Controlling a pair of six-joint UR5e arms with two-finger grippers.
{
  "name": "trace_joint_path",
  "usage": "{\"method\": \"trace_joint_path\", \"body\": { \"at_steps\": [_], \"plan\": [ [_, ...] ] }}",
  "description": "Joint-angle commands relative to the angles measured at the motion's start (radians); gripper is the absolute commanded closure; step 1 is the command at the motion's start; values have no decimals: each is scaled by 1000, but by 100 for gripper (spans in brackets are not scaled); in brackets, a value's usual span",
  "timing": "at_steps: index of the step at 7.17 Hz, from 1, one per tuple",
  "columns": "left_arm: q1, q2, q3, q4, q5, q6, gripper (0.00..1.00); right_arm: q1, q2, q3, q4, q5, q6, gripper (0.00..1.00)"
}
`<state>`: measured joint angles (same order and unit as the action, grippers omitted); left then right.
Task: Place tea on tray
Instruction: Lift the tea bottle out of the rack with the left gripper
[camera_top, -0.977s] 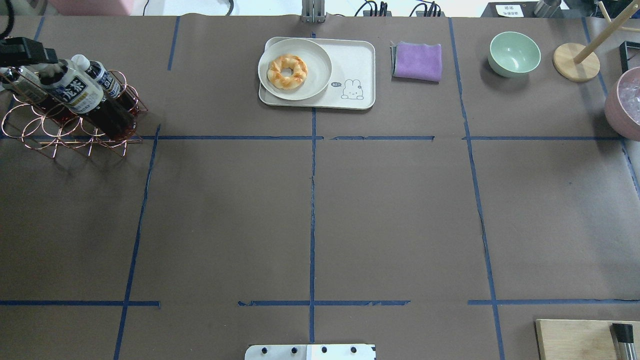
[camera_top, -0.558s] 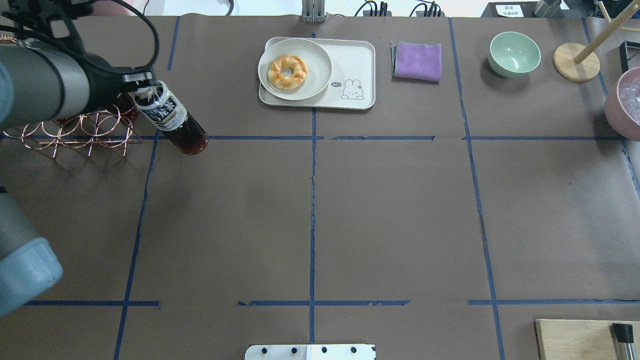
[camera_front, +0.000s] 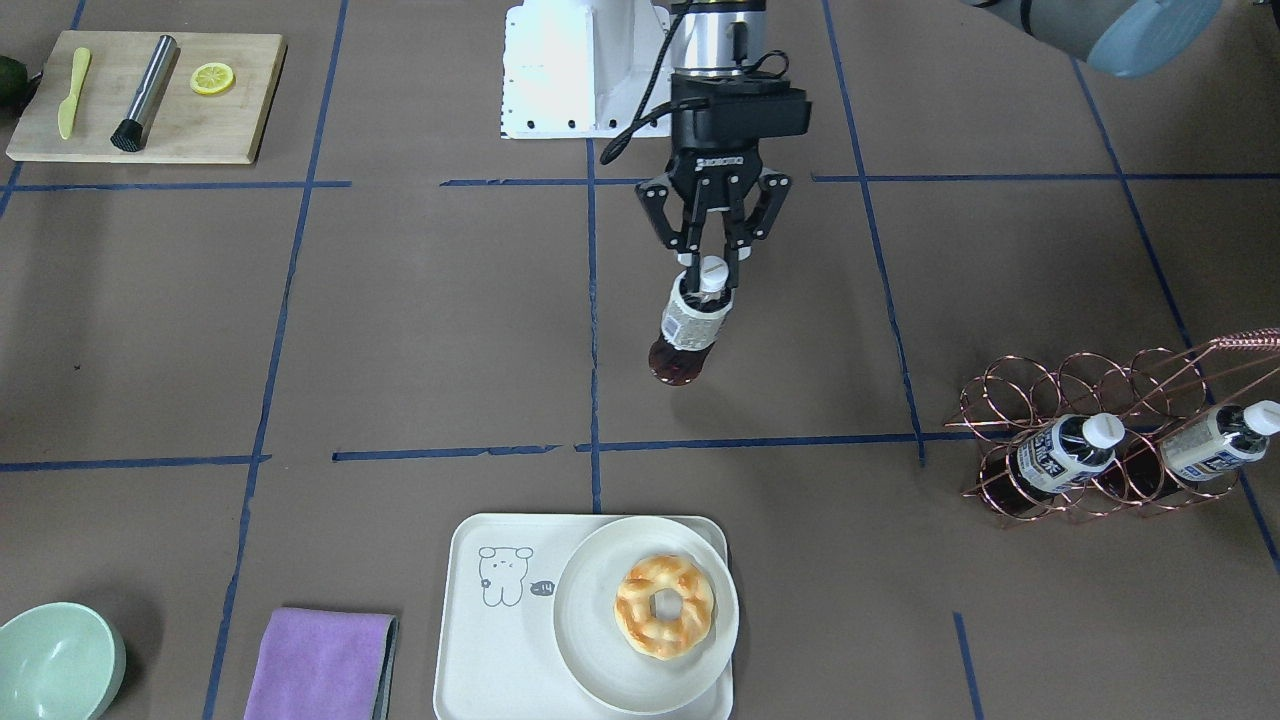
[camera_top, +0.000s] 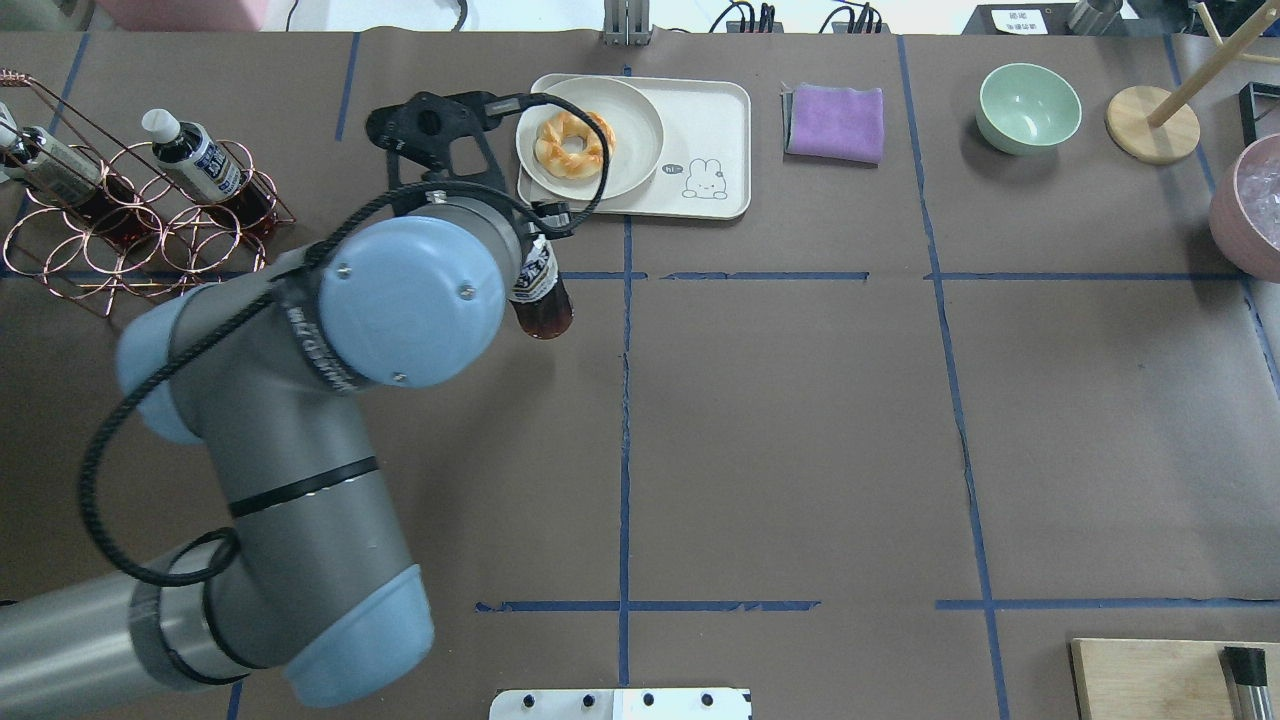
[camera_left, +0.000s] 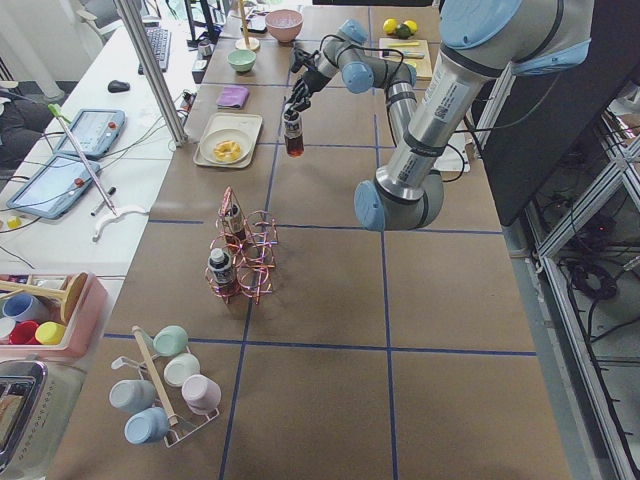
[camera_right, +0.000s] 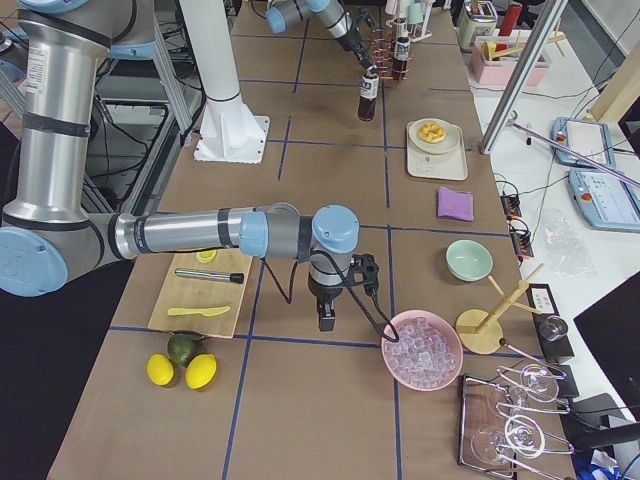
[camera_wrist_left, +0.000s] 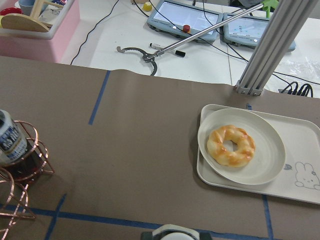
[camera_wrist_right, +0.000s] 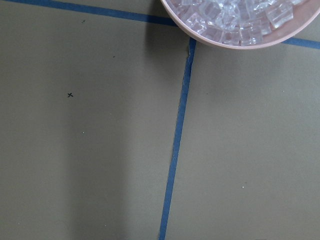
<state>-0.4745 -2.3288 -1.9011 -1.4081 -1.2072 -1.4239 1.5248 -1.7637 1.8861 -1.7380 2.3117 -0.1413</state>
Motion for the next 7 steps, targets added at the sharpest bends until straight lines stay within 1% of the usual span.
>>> {"method": "trace_joint_path", "body": {
  "at_steps": [1, 2, 3, 4, 5, 6, 7],
  "plan": [
    [49, -116, 160, 0, 72, -38, 100, 0, 1, 1, 0, 0, 0, 0],
    [60, -118, 165, 1, 74, -38, 100, 0, 1, 1, 0, 0, 2, 0],
    [77, -118, 178, -3, 74, -38, 97, 0, 1, 1, 0, 0, 6, 0],
    [77, -119, 183, -11, 72, -38, 90, 0, 3, 1, 0, 0, 8, 0],
    [77, -119, 183, -12, 69, -38, 58, 0, 3, 1, 0, 0, 8, 0],
    [79, -116, 185, -12, 70, -32, 15, 0, 3, -1, 0, 0, 8, 0],
    [82, -113, 177, -12, 67, -30, 0, 0, 3, -1, 0, 0, 8, 0]
  ]
}}
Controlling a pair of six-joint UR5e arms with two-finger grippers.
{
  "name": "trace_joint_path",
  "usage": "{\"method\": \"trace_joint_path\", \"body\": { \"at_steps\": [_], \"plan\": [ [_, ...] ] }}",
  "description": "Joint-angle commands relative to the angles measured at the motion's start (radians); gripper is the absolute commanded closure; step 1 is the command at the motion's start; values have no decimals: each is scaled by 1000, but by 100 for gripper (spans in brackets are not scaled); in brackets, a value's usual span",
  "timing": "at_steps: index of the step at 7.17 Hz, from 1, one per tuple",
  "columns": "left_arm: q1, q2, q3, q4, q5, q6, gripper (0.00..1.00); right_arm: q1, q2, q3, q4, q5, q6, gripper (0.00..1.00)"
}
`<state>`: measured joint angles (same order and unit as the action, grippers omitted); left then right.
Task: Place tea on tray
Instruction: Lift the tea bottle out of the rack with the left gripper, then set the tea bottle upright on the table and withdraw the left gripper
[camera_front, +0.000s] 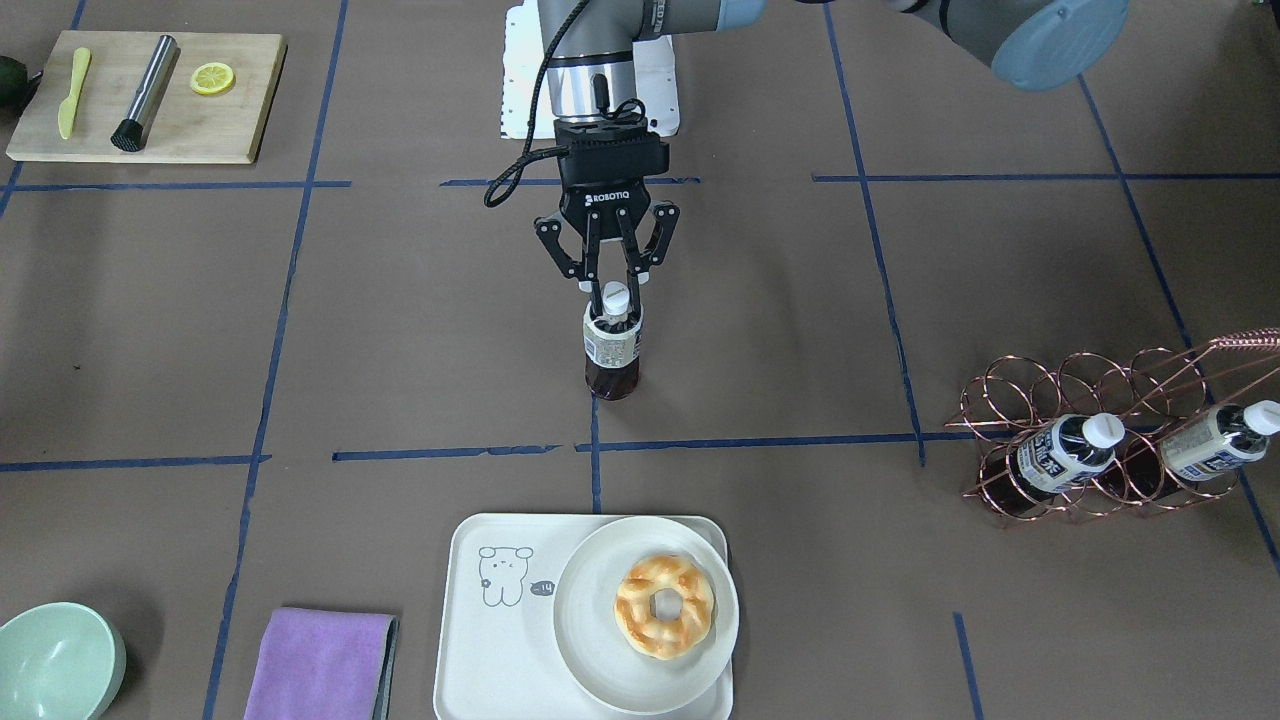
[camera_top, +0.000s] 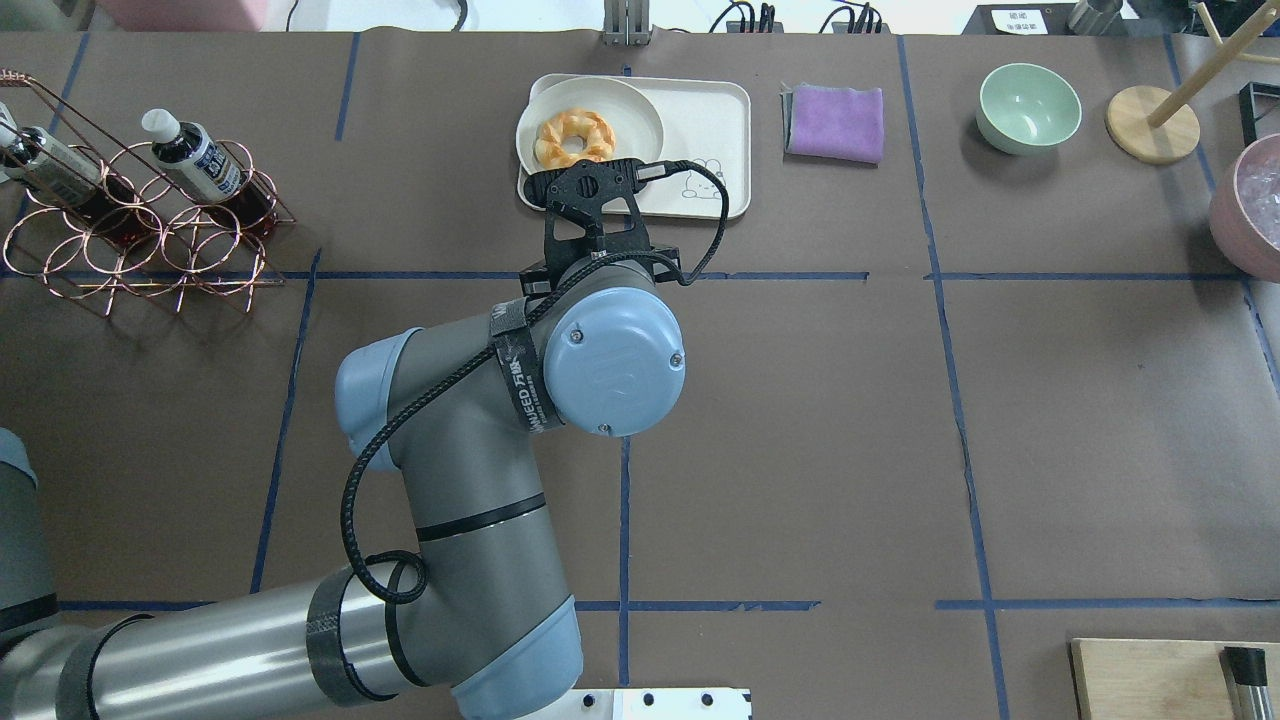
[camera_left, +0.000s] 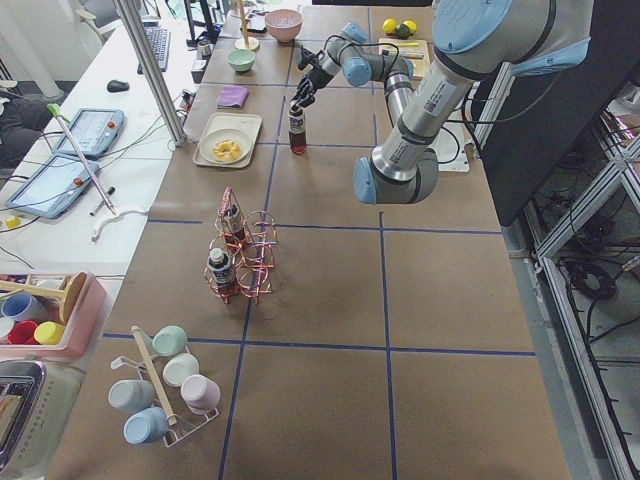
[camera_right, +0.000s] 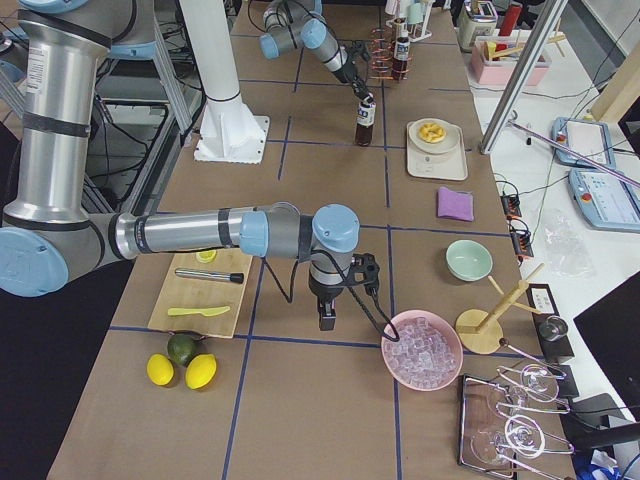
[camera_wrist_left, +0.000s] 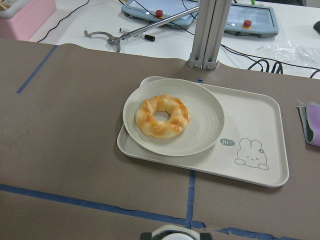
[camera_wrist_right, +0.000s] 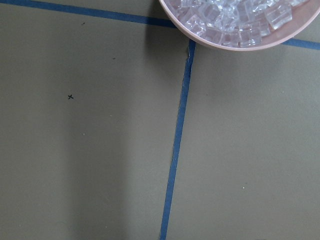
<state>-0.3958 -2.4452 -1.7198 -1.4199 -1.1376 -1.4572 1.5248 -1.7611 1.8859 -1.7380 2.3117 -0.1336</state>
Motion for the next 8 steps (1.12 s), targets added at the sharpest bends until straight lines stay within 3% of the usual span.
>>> {"method": "trace_joint_path", "body": {
  "at_steps": [1, 2, 3, 5, 8],
  "plan": [
    [2, 3, -41, 4, -10, 6, 0, 0, 5, -1, 0, 0, -1, 0],
    [-9, 11, -106, 13, -54, 58, 0, 0, 6, 2, 2, -2, -1, 0],
    [-52, 82, -203, 15, -150, 116, 0, 0, 11, 5, 3, 0, -1, 0],
    [-183, 301, -383, 16, -414, 286, 0, -2, 31, 19, 11, -2, 2, 0],
    [-474, 611, -396, 16, -811, 683, 0, -21, 35, 41, 148, 20, 35, 0]
  ]
}}
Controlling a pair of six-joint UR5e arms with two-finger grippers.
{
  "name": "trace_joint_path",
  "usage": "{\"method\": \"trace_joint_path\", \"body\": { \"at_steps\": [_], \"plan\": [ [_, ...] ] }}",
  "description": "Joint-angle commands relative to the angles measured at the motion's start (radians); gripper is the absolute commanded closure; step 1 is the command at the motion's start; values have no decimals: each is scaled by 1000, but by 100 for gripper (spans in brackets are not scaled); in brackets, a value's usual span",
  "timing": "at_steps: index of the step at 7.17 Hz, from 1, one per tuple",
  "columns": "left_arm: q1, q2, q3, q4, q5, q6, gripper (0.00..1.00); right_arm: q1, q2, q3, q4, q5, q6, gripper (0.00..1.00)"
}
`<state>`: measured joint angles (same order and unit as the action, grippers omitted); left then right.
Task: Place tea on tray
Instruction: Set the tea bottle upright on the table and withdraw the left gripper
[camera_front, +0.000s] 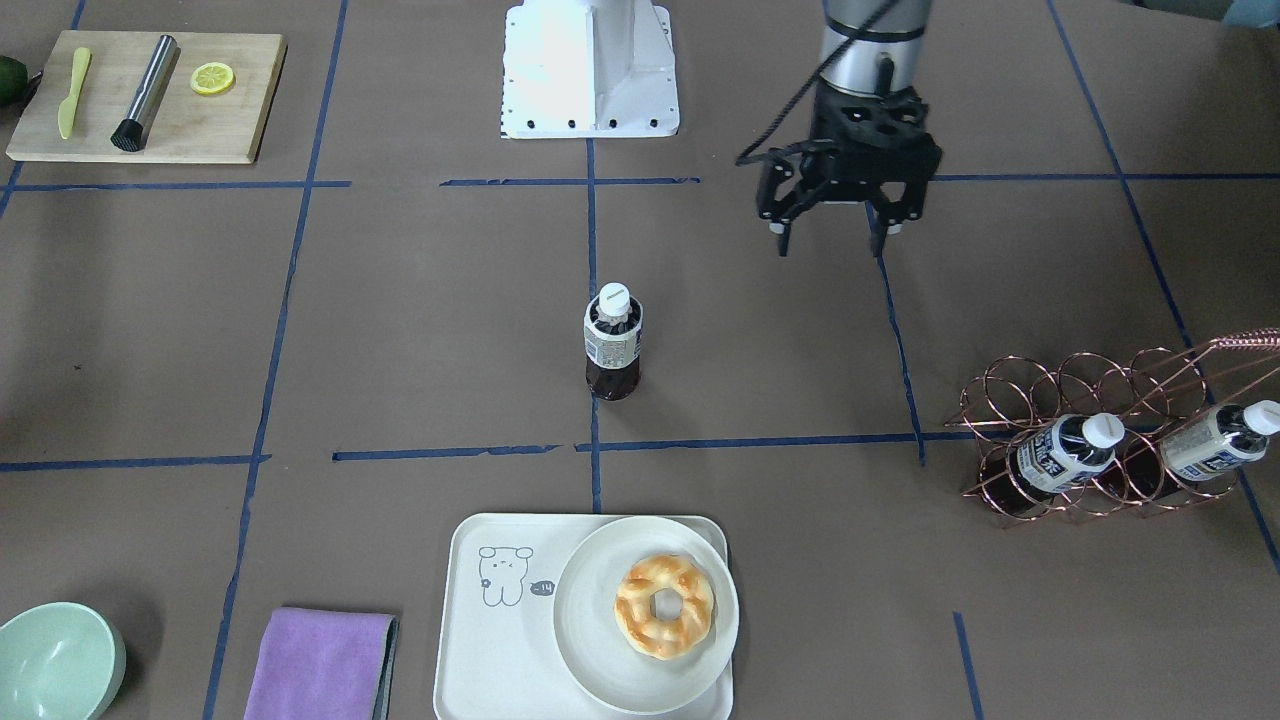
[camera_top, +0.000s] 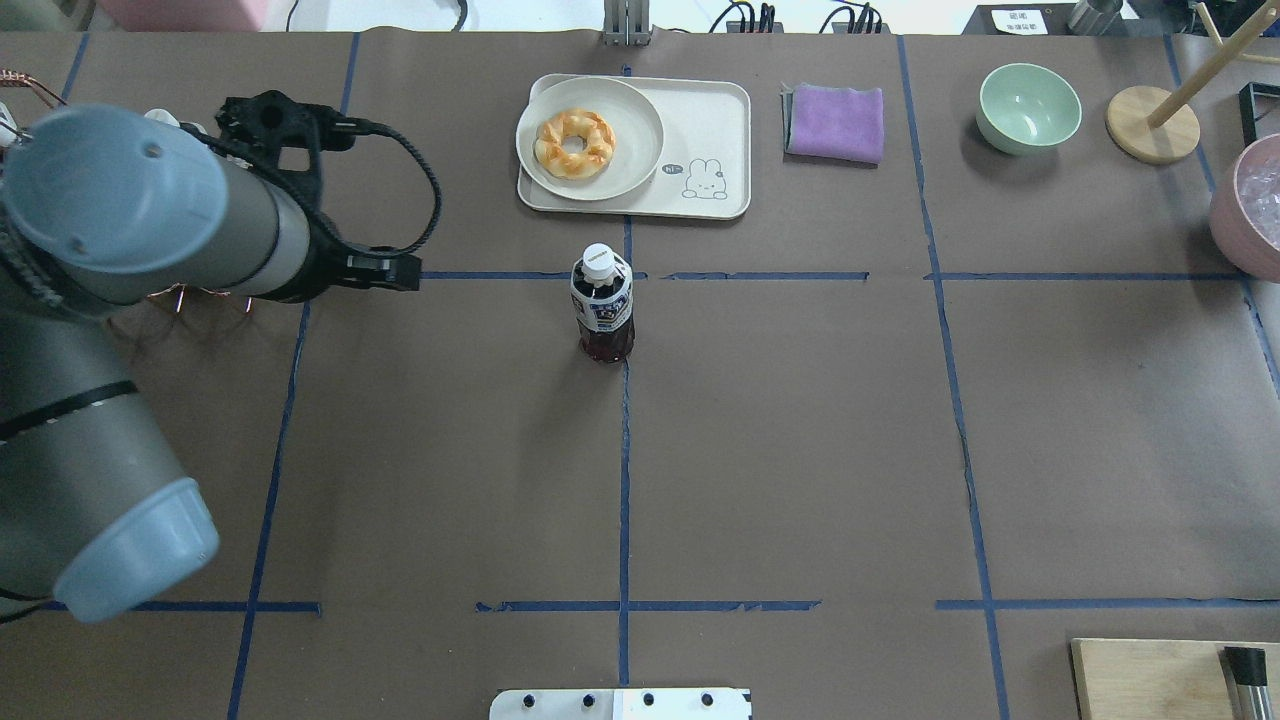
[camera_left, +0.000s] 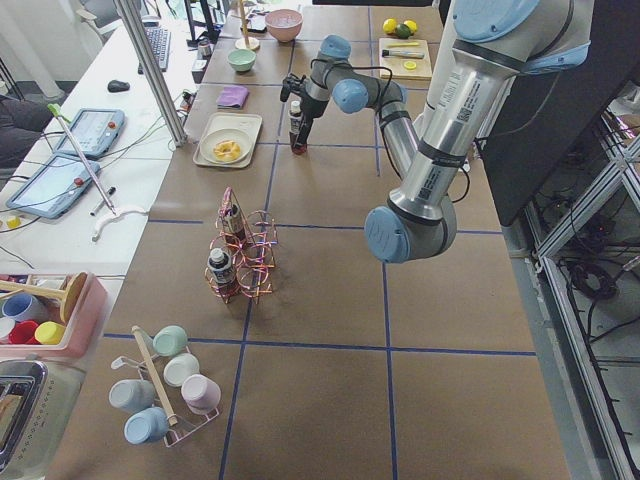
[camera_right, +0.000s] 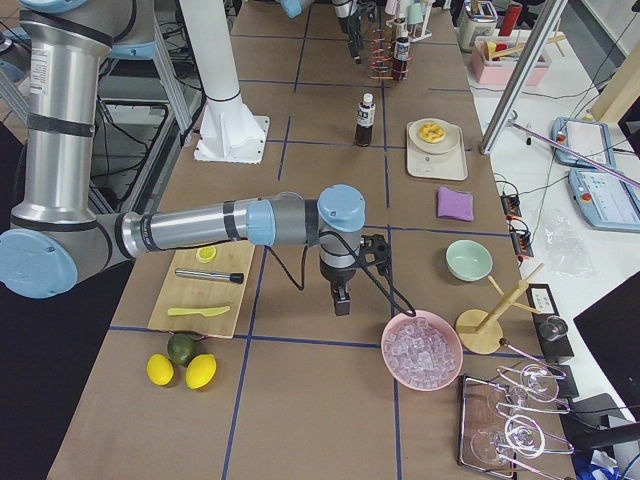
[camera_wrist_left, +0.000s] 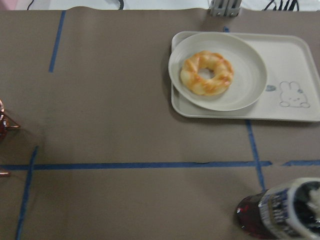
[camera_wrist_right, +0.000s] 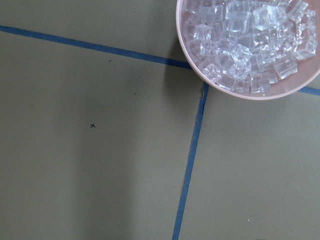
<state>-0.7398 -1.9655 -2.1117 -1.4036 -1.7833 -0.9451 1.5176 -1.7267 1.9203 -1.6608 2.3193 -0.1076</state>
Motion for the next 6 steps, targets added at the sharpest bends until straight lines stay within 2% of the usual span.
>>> {"method": "trace_joint_path", "body": {
  "at_steps": [1, 2, 3, 5, 6],
  "plan": [
    [-271, 275, 4, -2, -302, 398, 0, -54, 18, 6, 111, 47, 37, 0],
    [-412, 383, 33, -2, -344, 659, 0, -110, 79, 9, 110, 58, 119, 0],
    [-553, 417, 114, -6, -350, 848, 0, -199, 126, 31, 110, 58, 264, 0],
    [-778, 421, 360, -18, -532, 1090, 0, -351, 267, 75, 101, 54, 553, 0],
    [-824, 428, 399, -17, -541, 1142, 0, -432, 368, 77, 93, 48, 718, 0]
  ]
}}
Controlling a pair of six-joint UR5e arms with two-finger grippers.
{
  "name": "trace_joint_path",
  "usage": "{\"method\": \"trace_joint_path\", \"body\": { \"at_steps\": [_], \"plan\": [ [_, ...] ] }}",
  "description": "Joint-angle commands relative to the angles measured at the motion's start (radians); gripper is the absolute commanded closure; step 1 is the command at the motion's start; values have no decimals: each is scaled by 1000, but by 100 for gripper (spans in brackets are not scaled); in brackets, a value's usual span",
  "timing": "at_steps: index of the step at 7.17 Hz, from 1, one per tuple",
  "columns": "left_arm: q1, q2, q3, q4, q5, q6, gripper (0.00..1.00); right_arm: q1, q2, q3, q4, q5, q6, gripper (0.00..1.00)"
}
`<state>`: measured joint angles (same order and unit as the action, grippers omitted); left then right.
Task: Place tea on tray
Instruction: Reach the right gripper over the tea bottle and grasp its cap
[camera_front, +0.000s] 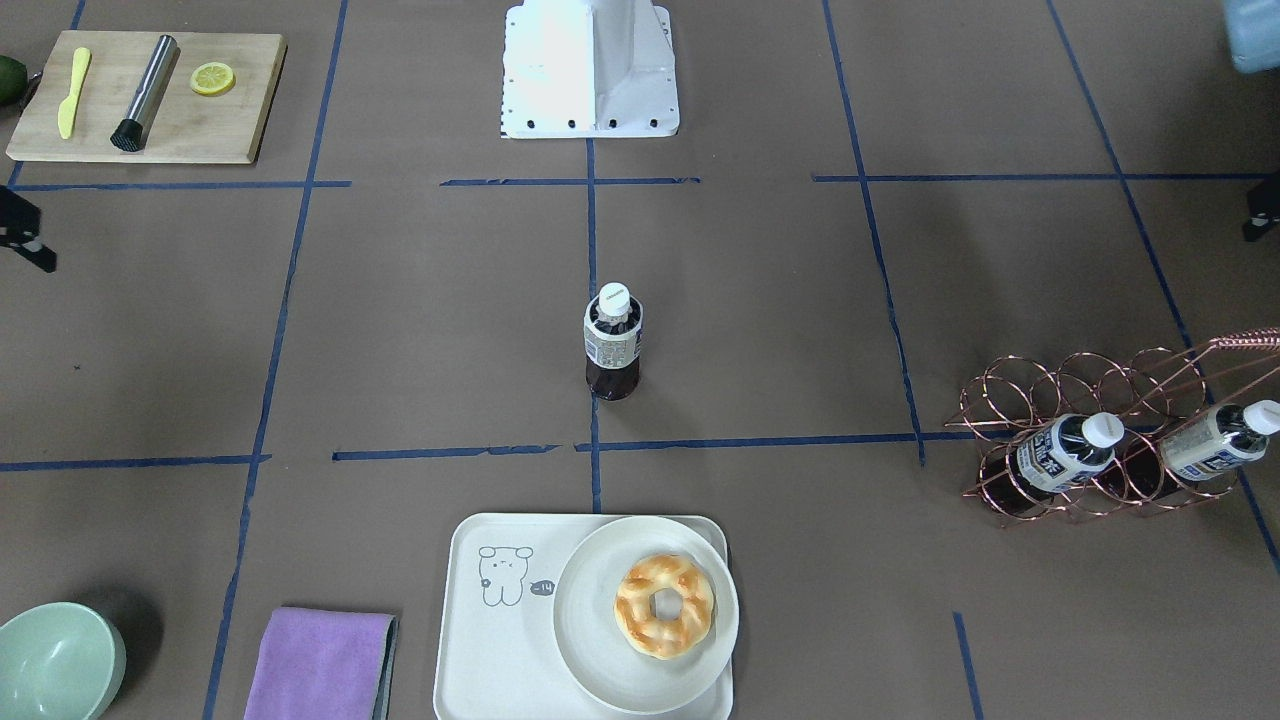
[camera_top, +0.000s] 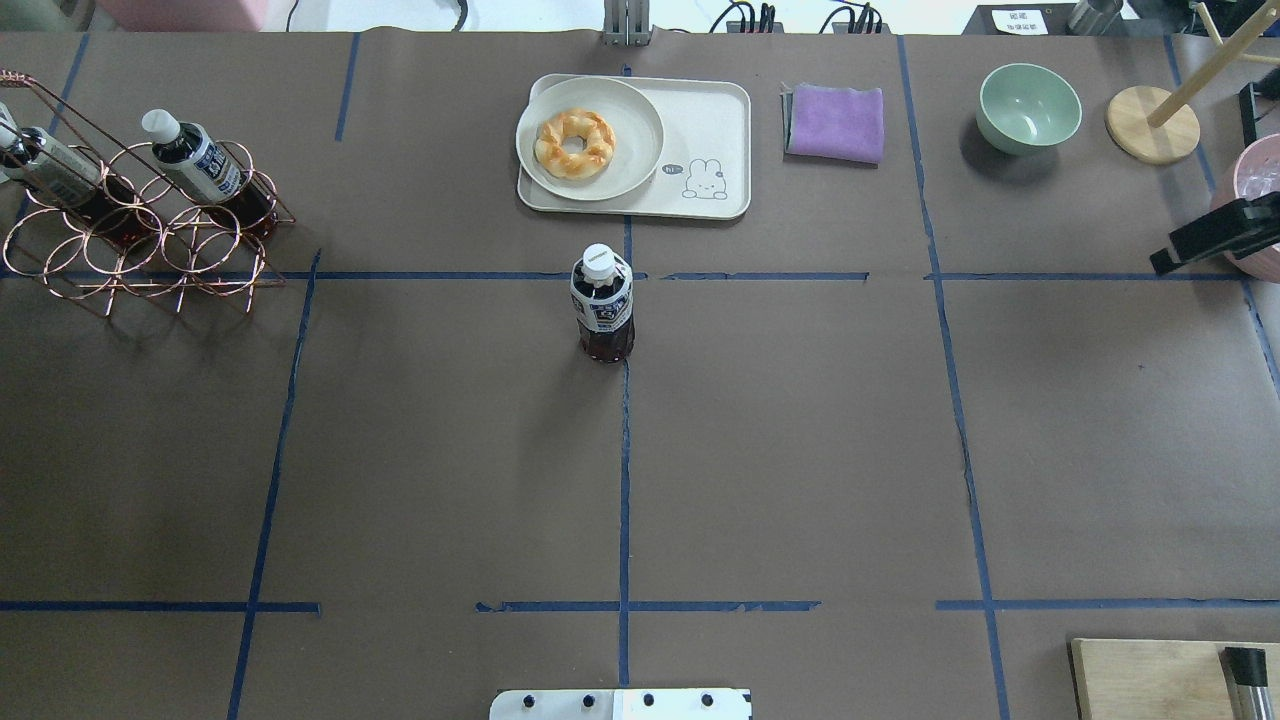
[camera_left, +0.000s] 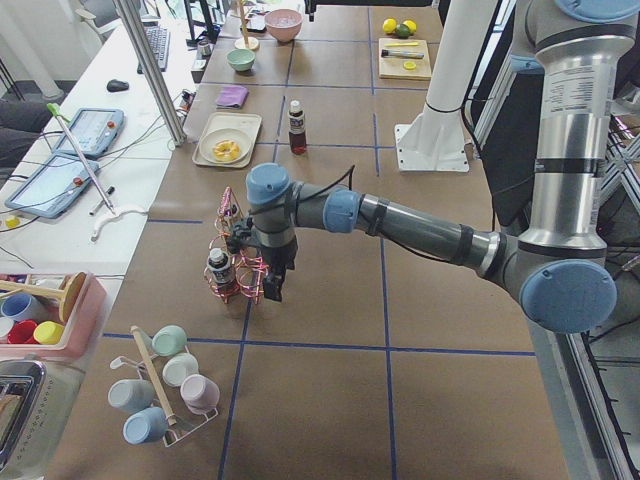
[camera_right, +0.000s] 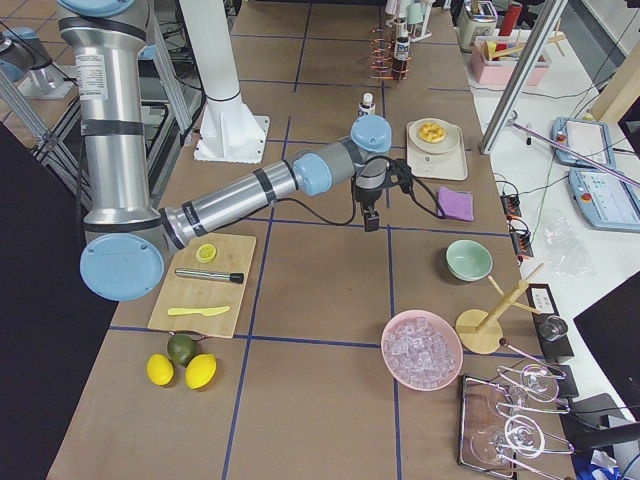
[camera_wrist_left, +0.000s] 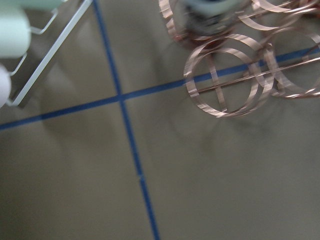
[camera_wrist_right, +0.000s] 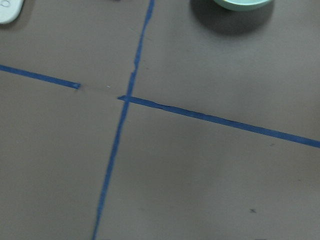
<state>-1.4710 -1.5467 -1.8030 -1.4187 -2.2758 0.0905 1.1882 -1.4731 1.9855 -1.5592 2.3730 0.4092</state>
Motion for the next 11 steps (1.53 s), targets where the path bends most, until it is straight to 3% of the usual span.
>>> {"method": "trace_joint_path", "body": {
  "at_steps": [1, 2, 4, 8, 9, 11],
  "plan": [
    [-107, 49, 74, -5, -48, 113, 0, -193, 208, 10, -27, -14, 344, 0],
    [-106, 54, 77, -6, -48, 110, 0, -284, 325, 9, -94, -67, 494, 0],
    [-106, 50, 83, -29, -50, 109, 0, -451, 538, -20, -223, -290, 618, 0],
    [-106, 50, 76, -29, -50, 109, 0, -541, 870, -331, -234, -398, 767, 3],
    [-106, 50, 76, -29, -50, 109, 0, -547, 922, -414, -234, -431, 764, 6],
    [-106, 48, 79, -29, -50, 109, 0, -555, 951, -485, -232, -465, 747, 18]
  ]
}}
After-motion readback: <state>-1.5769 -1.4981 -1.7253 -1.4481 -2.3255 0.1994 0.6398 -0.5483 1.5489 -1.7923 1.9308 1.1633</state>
